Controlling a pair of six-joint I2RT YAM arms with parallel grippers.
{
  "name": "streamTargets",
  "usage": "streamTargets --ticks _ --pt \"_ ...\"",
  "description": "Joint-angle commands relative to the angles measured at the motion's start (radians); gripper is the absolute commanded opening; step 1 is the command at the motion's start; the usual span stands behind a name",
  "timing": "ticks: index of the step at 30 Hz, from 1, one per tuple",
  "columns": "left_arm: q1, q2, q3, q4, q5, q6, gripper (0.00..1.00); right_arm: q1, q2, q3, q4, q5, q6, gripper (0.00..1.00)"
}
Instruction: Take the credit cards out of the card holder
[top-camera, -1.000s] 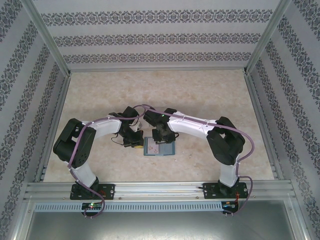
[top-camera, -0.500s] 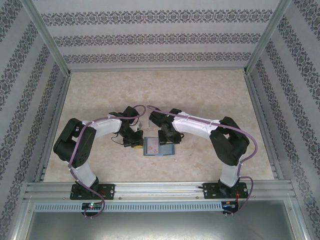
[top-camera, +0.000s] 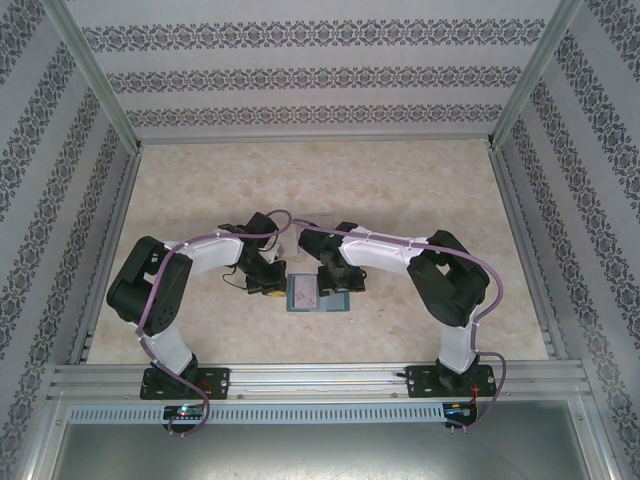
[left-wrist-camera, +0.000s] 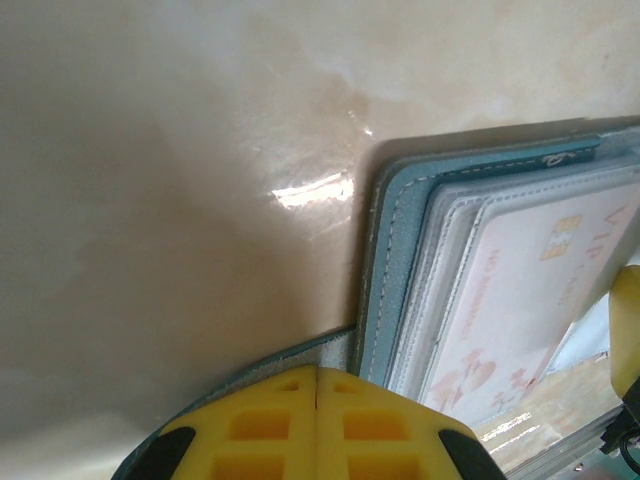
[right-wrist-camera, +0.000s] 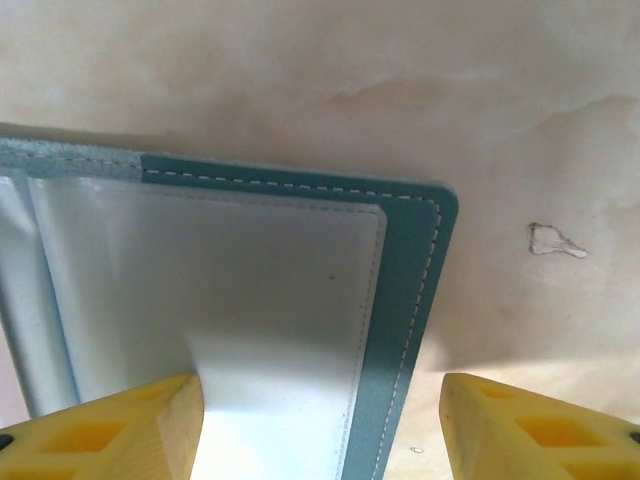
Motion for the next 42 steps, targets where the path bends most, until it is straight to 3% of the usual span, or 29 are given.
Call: streamTargets --ticks 1,12,19,24,32,42 --pt "-0.011 0.004 0.020 -0.038 -0.022 0.019 0.00 -0.004 0.020 -0.012 -0.031 0.046 -0.003 0.63" --pt "-0.014 -0.030 0.056 -0.060 -0.025 0.021 0.00 -0.011 -0.082 -0.006 -0.005 -0.004 0.001 0.60" --pt "-0.013 -0.054 0.066 -0.037 0.008 -0.003 0.00 -0.047 -0.165 -0.053 0.096 -0.132 0.017 0.58" --pt "-0.024 -0.059 0.070 -0.013 0.025 -0.025 0.00 -0.071 -0.206 -0.123 0.280 -0.283 0.065 0.52" --pt "-0.076 -0.024 0.062 0.075 0.065 -0.081 0.00 -0.089 -0.158 -0.196 0.485 -0.446 0.131 0.31" --pt "-0.094 0.022 0.057 0.098 0.059 -0.091 0.00 -0.093 -0.098 -0.220 0.538 -0.469 0.140 0.29"
